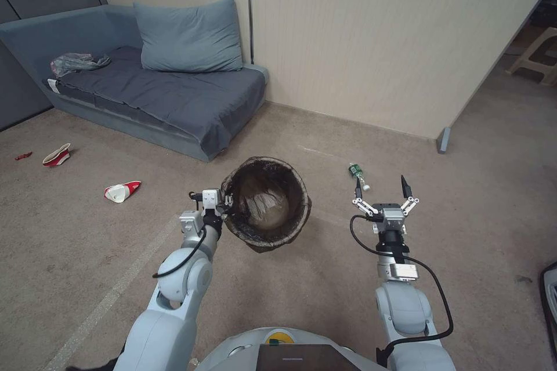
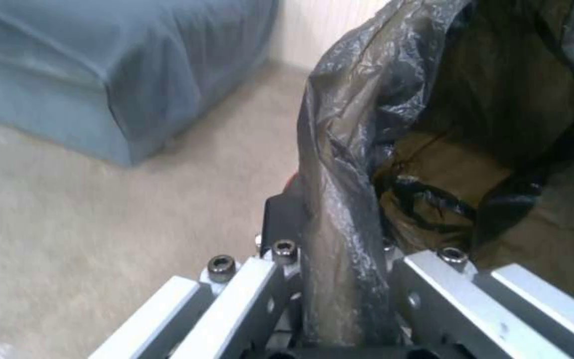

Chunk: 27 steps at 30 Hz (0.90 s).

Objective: Pick up the trash bin, then pick up the garbage from the floor and place it into the trash bin.

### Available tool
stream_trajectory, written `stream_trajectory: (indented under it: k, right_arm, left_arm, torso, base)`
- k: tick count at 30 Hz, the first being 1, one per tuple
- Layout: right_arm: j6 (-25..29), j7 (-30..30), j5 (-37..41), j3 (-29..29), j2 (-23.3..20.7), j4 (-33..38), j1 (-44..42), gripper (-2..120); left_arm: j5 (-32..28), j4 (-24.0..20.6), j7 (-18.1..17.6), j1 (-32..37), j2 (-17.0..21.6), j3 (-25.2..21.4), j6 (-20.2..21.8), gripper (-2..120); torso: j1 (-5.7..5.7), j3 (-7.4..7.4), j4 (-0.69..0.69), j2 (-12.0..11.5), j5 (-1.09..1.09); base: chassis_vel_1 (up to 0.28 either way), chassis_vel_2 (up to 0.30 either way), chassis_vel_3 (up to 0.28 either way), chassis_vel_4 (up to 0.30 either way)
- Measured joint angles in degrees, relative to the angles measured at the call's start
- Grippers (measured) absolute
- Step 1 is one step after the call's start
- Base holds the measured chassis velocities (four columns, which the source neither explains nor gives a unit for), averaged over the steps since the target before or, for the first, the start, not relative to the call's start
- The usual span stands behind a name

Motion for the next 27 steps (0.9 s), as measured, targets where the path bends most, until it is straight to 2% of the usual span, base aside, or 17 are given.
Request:
stream_trajectory:
  k: [5, 16, 27]
  right_arm:
    - [-0.13, -0.44, 2.5, 0.24, 0.13, -0.23, 0.27, 100]
    - [0.52, -0.74, 3.23, 0.63, 0.26, -0.69, 0.65, 100]
    - [0.7, -0.82, 3.19, 0.7, 0.34, -0.76, 0.67, 100]
  left_arm:
    - [4.06, -1.99, 1.58, 2.73, -1.51, 0.08, -2.85, 2]
    - [5.5, -2.15, 1.78, 3.16, -1.79, 0.39, -2.92, 2]
    - [5.83, -1.62, 1.67, 2.9, -1.58, 0.59, -2.89, 2]
  torso:
    - [0.0, 0.0, 0.0, 0.0, 0.0]
    - [-0.01, -0.01, -0.01, 0.01, 0.0]
    - [-0.01, 0.0, -0.02, 0.01, -0.02]
  base:
    - [0.0, 0.0, 0.0, 0.0]
    - [-0.015, 0.011, 0.016, -0.014]
    - [-0.191, 0.178, 0.172, -0.176]
